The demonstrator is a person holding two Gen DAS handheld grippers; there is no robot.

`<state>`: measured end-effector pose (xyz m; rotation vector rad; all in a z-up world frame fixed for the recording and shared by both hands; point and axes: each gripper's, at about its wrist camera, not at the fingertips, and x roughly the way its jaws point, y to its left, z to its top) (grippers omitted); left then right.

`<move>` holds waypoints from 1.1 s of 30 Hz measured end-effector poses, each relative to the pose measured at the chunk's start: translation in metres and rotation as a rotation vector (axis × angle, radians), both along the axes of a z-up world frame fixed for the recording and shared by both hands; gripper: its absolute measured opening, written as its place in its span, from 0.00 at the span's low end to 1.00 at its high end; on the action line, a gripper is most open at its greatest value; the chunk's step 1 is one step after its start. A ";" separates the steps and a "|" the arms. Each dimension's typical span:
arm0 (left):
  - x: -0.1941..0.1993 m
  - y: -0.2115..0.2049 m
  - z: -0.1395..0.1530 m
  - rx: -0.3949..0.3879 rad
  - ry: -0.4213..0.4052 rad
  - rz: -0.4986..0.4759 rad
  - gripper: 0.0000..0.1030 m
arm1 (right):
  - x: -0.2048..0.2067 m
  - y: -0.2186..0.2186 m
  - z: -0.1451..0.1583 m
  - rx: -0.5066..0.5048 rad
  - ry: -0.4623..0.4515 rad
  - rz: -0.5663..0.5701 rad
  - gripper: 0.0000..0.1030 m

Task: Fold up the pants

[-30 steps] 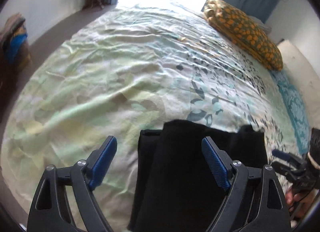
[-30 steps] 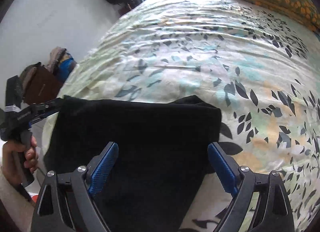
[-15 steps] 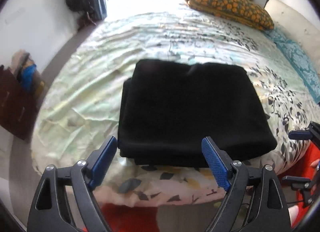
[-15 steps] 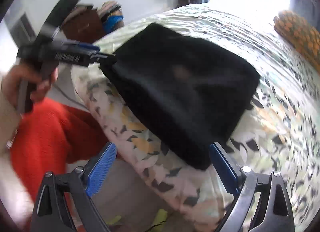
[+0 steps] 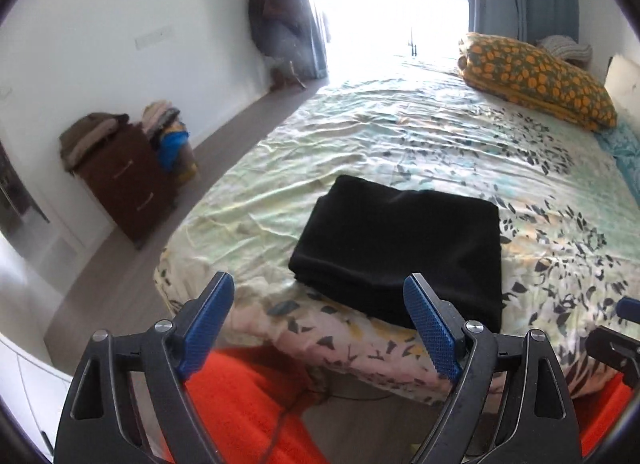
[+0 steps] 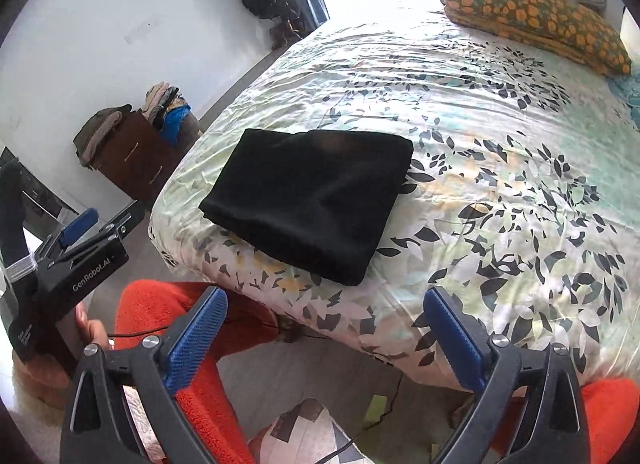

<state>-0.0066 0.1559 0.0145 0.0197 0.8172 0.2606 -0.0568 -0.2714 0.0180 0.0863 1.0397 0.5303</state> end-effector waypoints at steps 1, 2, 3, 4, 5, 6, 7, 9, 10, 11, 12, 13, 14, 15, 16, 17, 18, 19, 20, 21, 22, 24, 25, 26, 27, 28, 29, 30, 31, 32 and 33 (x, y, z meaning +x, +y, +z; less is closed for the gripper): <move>-0.001 0.001 0.000 -0.029 0.022 0.004 0.86 | -0.001 0.000 0.003 -0.005 -0.011 -0.002 0.96; -0.001 0.002 -0.001 -0.051 0.049 0.010 0.86 | -0.001 0.002 0.004 -0.014 -0.019 -0.007 0.96; 0.000 0.003 -0.002 -0.063 0.084 0.020 0.86 | -0.001 0.003 0.005 -0.017 -0.024 -0.012 0.96; 0.001 0.000 -0.005 -0.066 0.112 0.020 0.86 | -0.001 0.004 0.006 -0.015 -0.026 -0.014 0.96; 0.003 0.000 -0.007 -0.069 0.143 0.011 0.86 | -0.001 0.006 0.007 -0.011 -0.028 -0.014 0.96; 0.003 -0.003 -0.010 -0.068 0.167 -0.005 0.86 | -0.002 0.007 0.009 -0.009 -0.035 -0.015 0.96; 0.003 -0.005 -0.011 -0.067 0.182 -0.014 0.86 | -0.004 0.009 0.010 -0.010 -0.045 -0.016 0.96; 0.000 -0.004 -0.011 -0.072 0.193 -0.005 0.86 | -0.006 0.013 0.012 -0.016 -0.058 -0.010 0.96; -0.002 -0.002 -0.010 -0.078 0.192 0.002 0.86 | -0.007 0.015 0.012 -0.020 -0.059 -0.007 0.96; -0.004 -0.001 -0.010 -0.082 0.191 0.004 0.86 | -0.008 0.016 0.013 -0.019 -0.056 -0.004 0.96; -0.004 0.000 -0.008 -0.079 0.191 0.001 0.86 | -0.008 0.017 0.013 -0.018 -0.050 -0.002 0.96; -0.004 0.001 -0.007 -0.072 0.190 0.000 0.86 | -0.008 0.018 0.013 -0.019 -0.045 -0.002 0.96; -0.006 0.001 -0.006 -0.060 0.188 0.004 0.86 | -0.008 0.019 0.013 -0.020 -0.043 -0.003 0.96; -0.006 0.002 -0.005 -0.051 0.186 0.008 0.86 | -0.008 0.020 0.014 -0.025 -0.044 -0.003 0.96; -0.006 0.002 -0.004 -0.045 0.185 0.008 0.86 | -0.008 0.022 0.014 -0.030 -0.046 -0.002 0.96; -0.006 0.003 -0.003 -0.042 0.184 0.007 0.86 | -0.008 0.024 0.016 -0.033 -0.049 0.000 0.96; -0.006 0.003 -0.002 -0.039 0.185 0.005 0.86 | -0.009 0.026 0.017 -0.036 -0.049 0.001 0.96; -0.006 0.003 0.000 -0.038 0.184 0.003 0.86 | -0.008 0.028 0.019 -0.036 -0.047 0.004 0.96; -0.007 0.004 0.001 -0.038 0.184 0.002 0.86 | -0.008 0.031 0.020 -0.035 -0.046 0.006 0.96; -0.007 0.004 0.002 -0.038 0.184 0.001 0.86 | -0.008 0.034 0.022 -0.035 -0.045 0.012 0.96; -0.007 0.004 0.003 -0.038 0.182 -0.001 0.86 | -0.008 0.037 0.024 -0.038 -0.049 0.021 0.96; -0.008 0.006 0.004 -0.039 0.179 0.001 0.86 | -0.008 0.044 0.029 -0.049 -0.069 0.031 0.96; -0.009 0.007 0.005 -0.039 0.178 0.002 0.86 | -0.009 0.046 0.031 -0.048 -0.079 0.030 0.96; -0.009 0.009 0.006 -0.039 0.178 0.003 0.86 | -0.009 0.048 0.033 -0.046 -0.084 0.030 0.96; -0.009 0.011 0.006 -0.039 0.178 0.004 0.86 | -0.009 0.050 0.034 -0.048 -0.086 0.032 0.96; -0.010 0.012 0.006 -0.040 0.177 0.008 0.86 | -0.009 0.050 0.034 -0.052 -0.089 0.033 0.96; -0.010 0.014 0.006 -0.042 0.176 0.012 0.86 | -0.008 0.051 0.034 -0.057 -0.091 0.033 0.96; -0.010 0.016 0.006 -0.042 0.176 0.018 0.86 | -0.008 0.052 0.033 -0.062 -0.091 0.031 0.96; -0.010 0.017 0.006 -0.040 0.176 0.022 0.86 | -0.007 0.052 0.031 -0.067 -0.087 0.029 0.96; -0.009 0.018 0.005 -0.036 0.177 0.027 0.86 | -0.005 0.052 0.030 -0.072 -0.081 0.027 0.96; -0.009 0.019 0.004 -0.031 0.181 0.031 0.86 | -0.004 0.052 0.028 -0.079 -0.075 0.023 0.96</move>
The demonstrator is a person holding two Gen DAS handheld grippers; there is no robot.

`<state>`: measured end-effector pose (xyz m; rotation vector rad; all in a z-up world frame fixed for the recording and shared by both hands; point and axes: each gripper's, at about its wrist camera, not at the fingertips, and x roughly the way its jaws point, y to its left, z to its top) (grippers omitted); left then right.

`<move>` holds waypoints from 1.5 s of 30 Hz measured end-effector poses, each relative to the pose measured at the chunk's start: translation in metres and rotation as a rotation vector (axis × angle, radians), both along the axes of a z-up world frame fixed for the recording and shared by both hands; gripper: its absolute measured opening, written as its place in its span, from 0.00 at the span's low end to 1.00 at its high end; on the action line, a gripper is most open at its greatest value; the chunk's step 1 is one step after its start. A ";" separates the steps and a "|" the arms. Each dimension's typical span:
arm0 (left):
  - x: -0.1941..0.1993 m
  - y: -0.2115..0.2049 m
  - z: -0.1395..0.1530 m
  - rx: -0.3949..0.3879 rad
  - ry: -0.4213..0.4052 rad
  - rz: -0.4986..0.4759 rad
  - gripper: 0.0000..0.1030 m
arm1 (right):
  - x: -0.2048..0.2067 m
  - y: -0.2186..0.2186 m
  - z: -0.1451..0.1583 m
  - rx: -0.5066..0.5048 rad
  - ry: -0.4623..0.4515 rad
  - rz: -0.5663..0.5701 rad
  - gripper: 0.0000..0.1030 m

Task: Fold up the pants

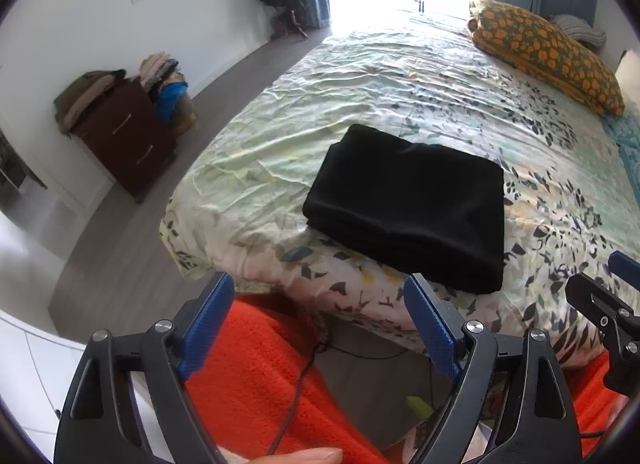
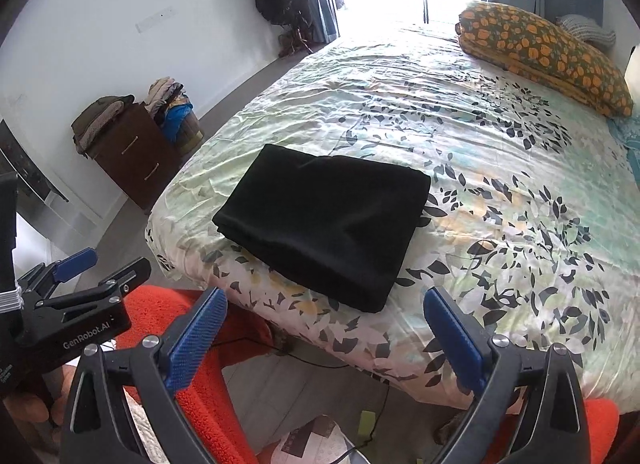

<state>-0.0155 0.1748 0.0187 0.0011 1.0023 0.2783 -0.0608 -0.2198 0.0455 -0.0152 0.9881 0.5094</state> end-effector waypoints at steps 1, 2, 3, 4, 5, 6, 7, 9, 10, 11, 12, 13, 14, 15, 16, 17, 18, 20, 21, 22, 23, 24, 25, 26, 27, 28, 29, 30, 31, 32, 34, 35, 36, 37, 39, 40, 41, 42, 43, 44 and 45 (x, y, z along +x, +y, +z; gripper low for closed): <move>0.001 0.000 -0.001 0.000 0.003 0.000 0.86 | 0.001 0.000 -0.002 -0.005 0.005 -0.004 0.96; 0.001 0.001 -0.002 -0.001 0.007 0.000 0.86 | 0.001 0.000 -0.004 -0.008 0.010 -0.007 0.96; 0.001 0.001 -0.003 0.000 0.010 0.000 0.86 | 0.001 0.000 -0.005 -0.009 0.014 -0.010 0.96; 0.001 0.000 -0.004 0.002 0.012 -0.002 0.86 | 0.001 0.000 -0.005 -0.012 0.015 -0.011 0.96; 0.002 0.000 -0.005 0.006 0.014 -0.002 0.86 | 0.000 0.001 -0.006 -0.018 0.014 -0.011 0.96; 0.002 0.000 -0.006 0.009 0.016 -0.003 0.86 | 0.000 0.002 -0.006 -0.025 0.012 -0.008 0.96; 0.002 -0.001 -0.006 0.009 0.019 -0.004 0.86 | -0.001 0.003 -0.007 -0.029 0.009 -0.006 0.96; 0.002 0.000 -0.008 0.000 0.025 -0.007 0.86 | -0.002 0.004 -0.008 -0.030 0.009 -0.003 0.95; 0.002 0.000 -0.008 -0.002 0.027 -0.008 0.86 | -0.002 0.004 -0.008 -0.029 0.010 -0.003 0.95; 0.002 0.000 -0.009 -0.002 0.030 -0.008 0.86 | -0.002 0.005 -0.009 -0.028 0.011 -0.002 0.95; 0.002 0.000 -0.009 -0.003 0.031 -0.008 0.86 | -0.002 0.005 -0.009 -0.029 0.011 -0.001 0.96; 0.002 0.001 -0.009 -0.003 0.031 -0.007 0.86 | -0.002 0.005 -0.009 -0.031 0.010 0.001 0.95; 0.002 0.001 -0.010 -0.003 0.031 -0.007 0.86 | -0.003 0.006 -0.009 -0.032 0.009 0.002 0.95; 0.003 0.001 -0.009 -0.002 0.031 -0.008 0.86 | -0.003 0.006 -0.009 -0.032 0.008 0.001 0.95; 0.003 0.001 -0.010 0.000 0.033 -0.007 0.86 | -0.003 0.006 -0.009 -0.031 0.006 0.001 0.96; 0.003 0.001 -0.010 -0.002 0.032 -0.008 0.86 | -0.003 0.007 -0.009 -0.031 0.004 0.001 0.95; 0.002 0.002 -0.010 -0.004 0.031 -0.007 0.86 | -0.003 0.007 -0.009 -0.032 0.004 0.000 0.95; 0.002 0.002 -0.010 -0.001 0.031 -0.005 0.86 | -0.003 0.006 -0.009 -0.030 0.005 0.000 0.95; 0.002 0.002 -0.011 -0.001 0.031 -0.005 0.86 | -0.003 0.007 -0.009 -0.029 0.006 0.000 0.95; 0.001 0.002 -0.011 -0.002 0.031 -0.006 0.86 | -0.003 0.007 -0.009 -0.029 0.006 0.000 0.95; 0.001 0.002 -0.011 -0.001 0.031 -0.007 0.86 | -0.003 0.007 -0.009 -0.030 0.005 0.000 0.95; 0.001 0.002 -0.011 0.000 0.030 -0.007 0.86 | -0.003 0.007 -0.009 -0.030 0.005 0.000 0.95; 0.001 0.002 -0.011 0.000 0.031 -0.006 0.86 | -0.003 0.007 -0.009 -0.031 0.004 0.001 0.95; 0.001 0.001 -0.011 0.001 0.031 -0.008 0.86 | -0.003 0.007 -0.009 -0.031 0.002 -0.001 0.95; 0.001 0.001 -0.011 0.001 0.032 -0.009 0.86 | -0.003 0.007 -0.008 -0.036 -0.002 -0.001 0.95; 0.001 0.001 -0.012 0.001 0.034 -0.011 0.86 | -0.004 0.008 -0.008 -0.039 -0.006 -0.001 0.95; 0.001 0.000 -0.012 0.003 0.035 -0.012 0.86 | -0.004 0.008 -0.009 -0.040 -0.006 0.000 0.95; 0.001 0.000 -0.012 0.004 0.035 -0.013 0.86 | -0.003 0.007 -0.009 -0.039 -0.005 -0.001 0.95; 0.001 0.000 -0.013 0.006 0.036 -0.014 0.86 | -0.003 0.007 -0.010 -0.039 -0.003 -0.003 0.95; 0.001 0.000 -0.013 0.008 0.036 -0.015 0.86 | -0.004 0.008 -0.009 -0.039 -0.002 -0.004 0.95; 0.002 0.000 -0.014 0.012 0.040 -0.017 0.86 | -0.003 0.008 -0.010 -0.042 0.000 -0.003 0.95; 0.002 0.000 -0.014 0.012 0.042 -0.018 0.86 | -0.003 0.008 -0.010 -0.043 0.001 -0.002 0.95; 0.003 0.000 -0.015 0.012 0.045 -0.019 0.86 | -0.004 0.008 -0.010 -0.043 0.002 -0.001 0.95; 0.003 0.000 -0.015 0.011 0.047 -0.020 0.86 | -0.003 0.008 -0.010 -0.043 0.002 -0.001 0.95; 0.003 -0.001 -0.016 0.010 0.049 -0.021 0.86 | -0.004 0.008 -0.010 -0.044 0.002 -0.001 0.95; 0.003 -0.001 -0.016 0.010 0.050 -0.022 0.86 | -0.004 0.008 -0.010 -0.044 0.001 0.000 0.95; 0.003 -0.001 -0.016 0.011 0.050 -0.022 0.86 | -0.004 0.008 -0.010 -0.044 0.000 -0.001 0.95; 0.003 -0.001 -0.016 0.011 0.049 -0.022 0.86 | -0.004 0.008 -0.010 -0.045 -0.002 0.000 0.95; 0.003 -0.001 -0.016 0.010 0.049 -0.022 0.86 | -0.004 0.008 -0.011 -0.046 -0.002 0.001 0.95; 0.003 -0.001 -0.016 0.010 0.049 -0.023 0.86 | -0.004 0.008 -0.011 -0.045 -0.002 0.000 0.95; 0.003 -0.002 -0.016 0.012 0.048 -0.024 0.86 | -0.004 0.008 -0.011 -0.044 -0.001 0.000 0.95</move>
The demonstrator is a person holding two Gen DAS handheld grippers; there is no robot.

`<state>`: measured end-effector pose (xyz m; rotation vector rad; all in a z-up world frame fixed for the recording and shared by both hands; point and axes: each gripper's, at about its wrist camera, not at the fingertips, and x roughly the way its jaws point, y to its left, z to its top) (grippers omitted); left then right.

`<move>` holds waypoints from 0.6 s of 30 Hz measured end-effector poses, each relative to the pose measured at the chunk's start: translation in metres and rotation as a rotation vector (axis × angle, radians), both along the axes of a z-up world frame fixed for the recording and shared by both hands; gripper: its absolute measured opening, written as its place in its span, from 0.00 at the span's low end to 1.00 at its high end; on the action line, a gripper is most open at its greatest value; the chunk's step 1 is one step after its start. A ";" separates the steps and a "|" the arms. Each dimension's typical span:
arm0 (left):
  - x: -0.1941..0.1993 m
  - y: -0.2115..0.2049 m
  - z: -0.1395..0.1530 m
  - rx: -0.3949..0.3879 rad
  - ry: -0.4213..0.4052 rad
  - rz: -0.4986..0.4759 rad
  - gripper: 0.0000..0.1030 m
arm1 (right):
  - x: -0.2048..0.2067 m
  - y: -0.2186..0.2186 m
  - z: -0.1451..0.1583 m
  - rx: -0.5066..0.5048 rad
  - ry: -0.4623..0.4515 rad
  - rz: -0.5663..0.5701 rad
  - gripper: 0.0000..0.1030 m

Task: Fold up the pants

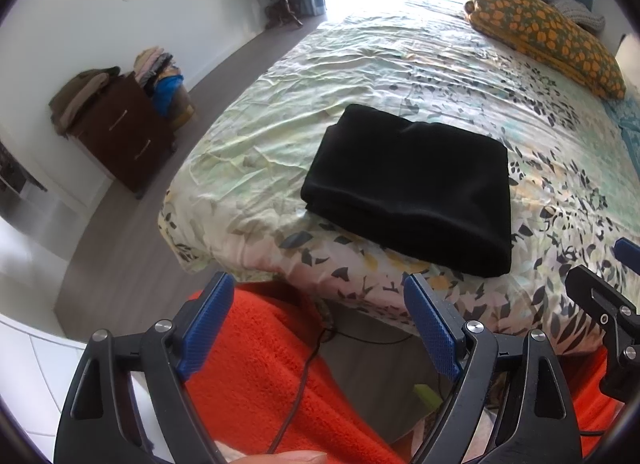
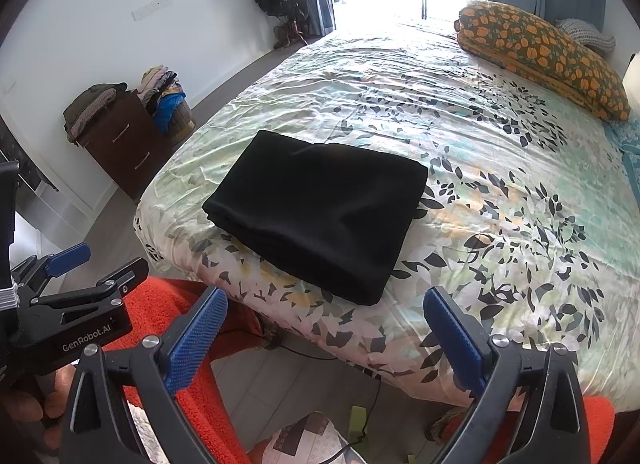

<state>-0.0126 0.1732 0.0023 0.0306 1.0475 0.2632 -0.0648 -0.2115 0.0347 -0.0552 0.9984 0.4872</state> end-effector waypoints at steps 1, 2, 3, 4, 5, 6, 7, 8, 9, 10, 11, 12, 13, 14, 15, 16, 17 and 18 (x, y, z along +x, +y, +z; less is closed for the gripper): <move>0.000 0.000 0.000 0.001 -0.001 -0.001 0.86 | 0.000 0.000 0.000 0.000 0.000 -0.001 0.95; 0.000 0.000 0.000 0.001 0.000 0.000 0.86 | 0.000 0.000 0.000 -0.001 -0.001 -0.001 0.95; 0.000 0.000 0.000 0.001 0.000 0.000 0.86 | 0.000 0.000 0.001 -0.001 -0.002 -0.002 0.95; 0.000 0.000 0.000 0.003 -0.001 0.001 0.86 | 0.000 0.000 0.001 0.000 -0.003 -0.002 0.95; -0.001 0.000 0.000 0.006 -0.003 0.001 0.86 | 0.000 0.000 0.000 0.000 -0.004 -0.002 0.95; 0.000 0.000 0.001 0.009 -0.004 -0.001 0.86 | 0.000 0.000 0.000 0.001 -0.006 -0.004 0.95; 0.000 0.000 0.002 0.012 -0.006 -0.002 0.86 | 0.000 -0.001 0.001 0.001 -0.007 -0.007 0.95; 0.000 0.000 0.002 0.016 -0.008 -0.002 0.86 | -0.001 -0.001 0.001 0.002 -0.008 -0.008 0.95; 0.001 0.000 0.003 0.020 -0.010 -0.003 0.86 | 0.000 -0.001 0.001 0.003 -0.008 -0.009 0.95; 0.001 0.001 0.003 0.024 -0.010 -0.004 0.86 | 0.000 -0.001 0.001 0.003 -0.008 -0.010 0.95; 0.002 0.001 0.003 0.025 -0.010 -0.005 0.86 | 0.000 -0.001 0.001 0.002 -0.008 -0.009 0.95; 0.002 0.001 0.003 0.024 -0.010 -0.005 0.86 | 0.000 -0.001 0.001 0.003 -0.008 -0.009 0.95; 0.002 0.001 0.003 0.024 -0.010 -0.005 0.86 | 0.000 -0.001 0.001 0.004 -0.006 -0.009 0.95; 0.002 0.001 0.003 0.024 -0.010 -0.004 0.86 | 0.000 -0.002 0.001 0.004 -0.005 -0.009 0.95; 0.002 0.001 0.003 0.024 -0.010 -0.004 0.86 | 0.000 -0.002 0.001 0.005 -0.004 -0.009 0.95; 0.002 0.001 0.003 0.023 -0.009 -0.005 0.86 | 0.001 -0.002 0.002 0.005 -0.003 -0.009 0.95; 0.002 0.001 0.003 0.024 -0.009 -0.005 0.86 | 0.001 -0.001 0.002 0.005 -0.004 -0.010 0.95; 0.002 0.001 0.003 0.024 -0.009 -0.005 0.86 | 0.001 -0.001 0.003 0.005 -0.005 -0.010 0.95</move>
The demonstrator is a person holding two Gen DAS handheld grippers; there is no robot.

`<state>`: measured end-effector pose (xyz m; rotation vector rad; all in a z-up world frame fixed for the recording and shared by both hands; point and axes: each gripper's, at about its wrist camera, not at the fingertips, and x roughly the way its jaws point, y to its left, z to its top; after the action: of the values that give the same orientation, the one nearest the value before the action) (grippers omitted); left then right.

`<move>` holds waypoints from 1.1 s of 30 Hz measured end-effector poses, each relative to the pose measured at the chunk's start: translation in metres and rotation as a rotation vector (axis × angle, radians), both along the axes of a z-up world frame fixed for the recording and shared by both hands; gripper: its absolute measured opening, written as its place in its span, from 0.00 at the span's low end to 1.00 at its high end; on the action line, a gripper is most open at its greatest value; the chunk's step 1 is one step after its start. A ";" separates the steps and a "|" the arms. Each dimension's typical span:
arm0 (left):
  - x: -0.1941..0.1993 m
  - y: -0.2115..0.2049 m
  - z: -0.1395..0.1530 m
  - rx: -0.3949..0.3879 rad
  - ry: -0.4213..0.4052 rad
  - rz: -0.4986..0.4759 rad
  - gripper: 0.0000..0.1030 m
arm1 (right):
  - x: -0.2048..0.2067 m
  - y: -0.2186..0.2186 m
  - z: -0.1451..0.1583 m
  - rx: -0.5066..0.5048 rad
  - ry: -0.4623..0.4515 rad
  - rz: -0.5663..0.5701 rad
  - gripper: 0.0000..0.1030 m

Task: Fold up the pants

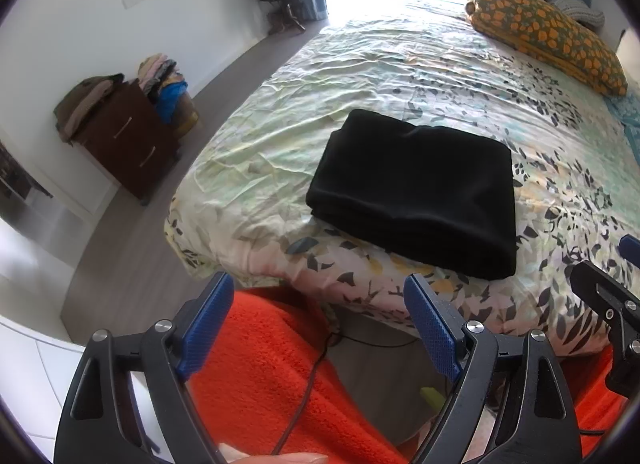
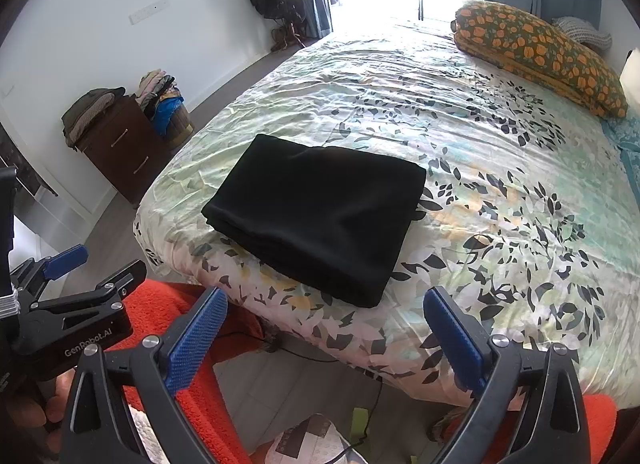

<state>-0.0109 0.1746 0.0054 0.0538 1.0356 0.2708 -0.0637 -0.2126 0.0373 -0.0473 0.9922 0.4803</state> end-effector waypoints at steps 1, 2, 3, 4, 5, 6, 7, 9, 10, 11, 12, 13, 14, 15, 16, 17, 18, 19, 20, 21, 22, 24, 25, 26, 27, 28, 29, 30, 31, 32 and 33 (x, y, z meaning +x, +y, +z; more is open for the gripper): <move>0.000 0.000 0.000 -0.001 0.000 0.000 0.86 | 0.000 0.001 0.000 0.001 -0.001 -0.001 0.95; 0.000 0.000 0.000 -0.001 -0.001 0.000 0.86 | 0.000 0.001 0.000 0.002 0.000 -0.003 0.95; 0.000 0.000 0.000 -0.001 -0.001 0.000 0.86 | 0.000 0.001 0.001 0.003 0.000 -0.003 0.95; 0.000 0.000 0.000 -0.001 -0.001 0.000 0.86 | 0.000 0.001 0.000 0.001 -0.002 -0.003 0.95; 0.000 0.000 0.000 -0.003 -0.001 -0.001 0.86 | 0.000 0.002 0.001 0.003 -0.004 -0.003 0.95; 0.000 0.000 0.000 -0.003 -0.001 -0.001 0.86 | 0.000 0.003 0.002 0.004 -0.006 -0.003 0.95; 0.000 0.000 0.000 -0.003 -0.001 -0.002 0.86 | 0.000 0.003 0.004 0.005 -0.009 -0.002 0.95; 0.001 0.000 0.001 -0.003 -0.001 -0.003 0.86 | -0.001 0.006 0.006 0.008 -0.014 0.000 0.95; 0.001 0.001 0.001 -0.003 -0.002 -0.003 0.86 | -0.001 0.007 0.006 0.009 -0.015 0.002 0.95; 0.001 0.000 0.001 -0.002 -0.002 -0.002 0.86 | -0.001 0.007 0.007 0.010 -0.016 0.002 0.95; 0.001 0.001 0.001 0.000 -0.002 -0.001 0.86 | -0.001 0.007 0.007 0.010 -0.017 0.001 0.95; 0.001 0.000 0.001 0.000 -0.002 -0.001 0.86 | -0.001 0.007 0.007 0.010 -0.017 0.001 0.95; 0.002 0.001 0.002 0.001 -0.003 0.000 0.86 | -0.001 0.007 0.007 0.010 -0.016 0.000 0.95; 0.002 0.002 0.003 0.004 -0.005 0.001 0.86 | -0.001 0.007 0.007 0.010 -0.015 -0.003 0.95; 0.003 0.002 0.004 0.008 -0.007 0.001 0.86 | -0.001 0.007 0.007 0.010 -0.014 -0.006 0.95; 0.003 0.003 0.005 0.012 -0.011 0.002 0.86 | -0.001 0.006 0.008 0.010 -0.014 -0.009 0.95; 0.003 0.003 0.006 0.017 -0.015 0.002 0.86 | -0.001 0.005 0.008 0.009 -0.014 -0.010 0.95; 0.003 0.004 0.007 0.019 -0.017 0.002 0.86 | -0.001 0.005 0.009 0.009 -0.014 -0.011 0.95; 0.004 0.004 0.008 0.019 -0.018 0.003 0.86 | -0.001 0.005 0.010 0.007 -0.016 -0.012 0.95; 0.003 0.004 0.008 0.018 -0.017 0.002 0.86 | -0.001 0.005 0.011 0.005 -0.019 -0.011 0.95; 0.003 0.004 0.008 0.019 -0.018 0.002 0.86 | -0.001 0.005 0.011 0.002 -0.021 -0.009 0.95; 0.003 0.005 0.008 0.019 -0.018 0.001 0.86 | -0.001 0.006 0.013 0.001 -0.024 -0.009 0.95; 0.003 0.005 0.008 0.018 -0.018 0.002 0.86 | -0.001 0.006 0.013 0.002 -0.023 -0.009 0.95; 0.003 0.005 0.008 0.018 -0.019 0.002 0.86 | -0.001 0.006 0.013 0.004 -0.023 -0.009 0.95; 0.003 0.005 0.008 0.019 -0.019 0.002 0.86 | -0.001 0.006 0.014 0.004 -0.023 -0.009 0.95; 0.003 0.005 0.009 0.018 -0.020 0.002 0.86 | -0.001 0.007 0.014 0.003 -0.023 -0.008 0.95; 0.003 0.006 0.009 0.016 -0.020 0.003 0.86 | -0.001 0.006 0.014 0.003 -0.023 -0.008 0.95; 0.003 0.006 0.009 0.015 -0.019 0.003 0.86 | -0.001 0.006 0.014 0.003 -0.022 -0.008 0.95; 0.003 0.007 0.010 0.012 -0.018 0.003 0.86 | -0.001 0.007 0.014 0.003 -0.021 -0.008 0.95; 0.004 0.008 0.010 0.008 -0.017 0.003 0.86 | -0.001 0.008 0.013 0.003 -0.020 -0.006 0.95; 0.004 0.008 0.010 0.006 -0.016 0.003 0.86 | -0.001 0.008 0.013 0.002 -0.019 -0.004 0.95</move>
<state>-0.0068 0.1830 0.0158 0.0555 1.0189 0.2763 -0.0651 -0.2045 0.0506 -0.0477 0.9732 0.4762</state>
